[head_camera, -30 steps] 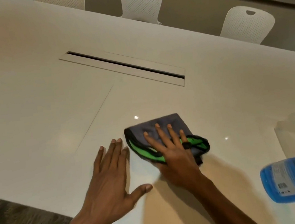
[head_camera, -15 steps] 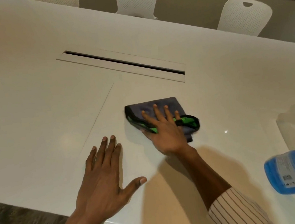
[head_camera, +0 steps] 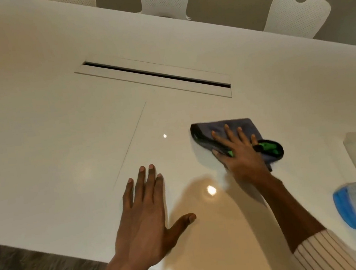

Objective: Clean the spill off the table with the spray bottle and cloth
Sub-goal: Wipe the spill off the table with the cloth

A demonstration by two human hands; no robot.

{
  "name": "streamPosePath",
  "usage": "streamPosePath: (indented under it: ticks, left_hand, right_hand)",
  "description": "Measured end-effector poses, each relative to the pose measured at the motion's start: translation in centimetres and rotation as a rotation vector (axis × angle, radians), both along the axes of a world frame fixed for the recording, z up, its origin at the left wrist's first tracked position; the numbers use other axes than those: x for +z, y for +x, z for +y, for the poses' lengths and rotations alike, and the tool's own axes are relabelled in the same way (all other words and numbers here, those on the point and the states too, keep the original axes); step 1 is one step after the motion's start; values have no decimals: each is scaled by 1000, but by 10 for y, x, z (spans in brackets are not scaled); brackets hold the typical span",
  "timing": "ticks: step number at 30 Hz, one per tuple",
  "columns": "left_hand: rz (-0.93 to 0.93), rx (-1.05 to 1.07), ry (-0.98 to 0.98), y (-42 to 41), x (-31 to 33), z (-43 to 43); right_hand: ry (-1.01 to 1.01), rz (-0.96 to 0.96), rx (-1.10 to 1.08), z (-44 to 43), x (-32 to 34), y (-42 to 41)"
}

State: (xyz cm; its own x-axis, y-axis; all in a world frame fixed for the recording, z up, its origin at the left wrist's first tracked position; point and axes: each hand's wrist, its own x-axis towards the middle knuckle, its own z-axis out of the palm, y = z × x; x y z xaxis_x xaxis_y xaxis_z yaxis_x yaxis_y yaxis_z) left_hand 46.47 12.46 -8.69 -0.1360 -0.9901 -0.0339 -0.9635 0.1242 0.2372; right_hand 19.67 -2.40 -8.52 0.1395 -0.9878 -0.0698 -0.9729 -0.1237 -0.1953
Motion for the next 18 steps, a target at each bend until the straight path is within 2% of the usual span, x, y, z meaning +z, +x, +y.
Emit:
streamPosePath:
  ticks: [5, 13, 18]
  left_hand:
    - [-8, -10, -1, -1, -5, -3]
    - [-42, -18, -57, -1, -13, -4]
    - [-37, -23, -75, 0, -14, -3]
  right_hand:
    - [-2, 88, 24, -19, -4, 27]
    - [-44, 27, 269, 71, 2, 34]
    - [31, 87, 131, 69, 9, -12]
